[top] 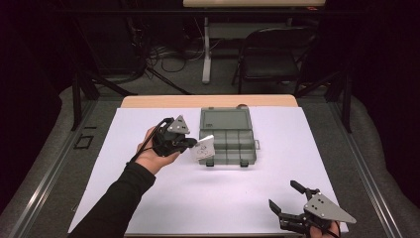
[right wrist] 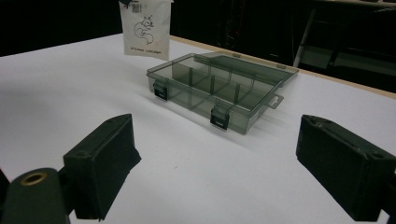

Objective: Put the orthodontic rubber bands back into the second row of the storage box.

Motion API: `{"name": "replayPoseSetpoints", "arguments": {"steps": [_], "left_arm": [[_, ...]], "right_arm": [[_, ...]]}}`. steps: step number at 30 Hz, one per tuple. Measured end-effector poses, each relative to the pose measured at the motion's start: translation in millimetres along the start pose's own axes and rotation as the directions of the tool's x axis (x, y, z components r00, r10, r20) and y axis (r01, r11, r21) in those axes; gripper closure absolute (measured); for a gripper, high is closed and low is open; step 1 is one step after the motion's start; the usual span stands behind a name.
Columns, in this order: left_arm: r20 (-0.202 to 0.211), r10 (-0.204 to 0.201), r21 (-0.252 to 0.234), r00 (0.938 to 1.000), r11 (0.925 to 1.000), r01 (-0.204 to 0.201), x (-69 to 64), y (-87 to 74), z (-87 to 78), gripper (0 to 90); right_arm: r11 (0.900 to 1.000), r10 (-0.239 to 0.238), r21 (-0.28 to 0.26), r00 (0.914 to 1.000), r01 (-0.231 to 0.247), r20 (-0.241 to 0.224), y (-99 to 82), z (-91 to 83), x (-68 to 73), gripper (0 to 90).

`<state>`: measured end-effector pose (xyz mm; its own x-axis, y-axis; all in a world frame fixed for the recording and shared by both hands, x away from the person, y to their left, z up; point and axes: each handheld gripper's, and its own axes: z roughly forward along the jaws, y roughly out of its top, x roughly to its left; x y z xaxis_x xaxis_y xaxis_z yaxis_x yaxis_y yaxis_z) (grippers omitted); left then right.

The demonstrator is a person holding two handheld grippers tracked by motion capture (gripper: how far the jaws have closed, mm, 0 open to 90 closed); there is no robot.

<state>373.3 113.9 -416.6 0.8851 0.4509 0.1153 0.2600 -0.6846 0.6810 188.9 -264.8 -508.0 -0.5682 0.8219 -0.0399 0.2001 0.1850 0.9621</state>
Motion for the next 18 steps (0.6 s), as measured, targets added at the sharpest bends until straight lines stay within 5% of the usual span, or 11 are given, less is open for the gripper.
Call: {"name": "replayPoseSetpoints", "arguments": {"steps": [18], "left_arm": [[-0.01, -0.017, 0.013, 0.9998, 0.9998, 0.017, 12.4, 9.2, 18.9, 88.4]], "right_arm": [[1.0, 0.003, 0.0, 1.0, -0.003, -0.001, -0.1, 0.1, -0.4, 11.5]]}}
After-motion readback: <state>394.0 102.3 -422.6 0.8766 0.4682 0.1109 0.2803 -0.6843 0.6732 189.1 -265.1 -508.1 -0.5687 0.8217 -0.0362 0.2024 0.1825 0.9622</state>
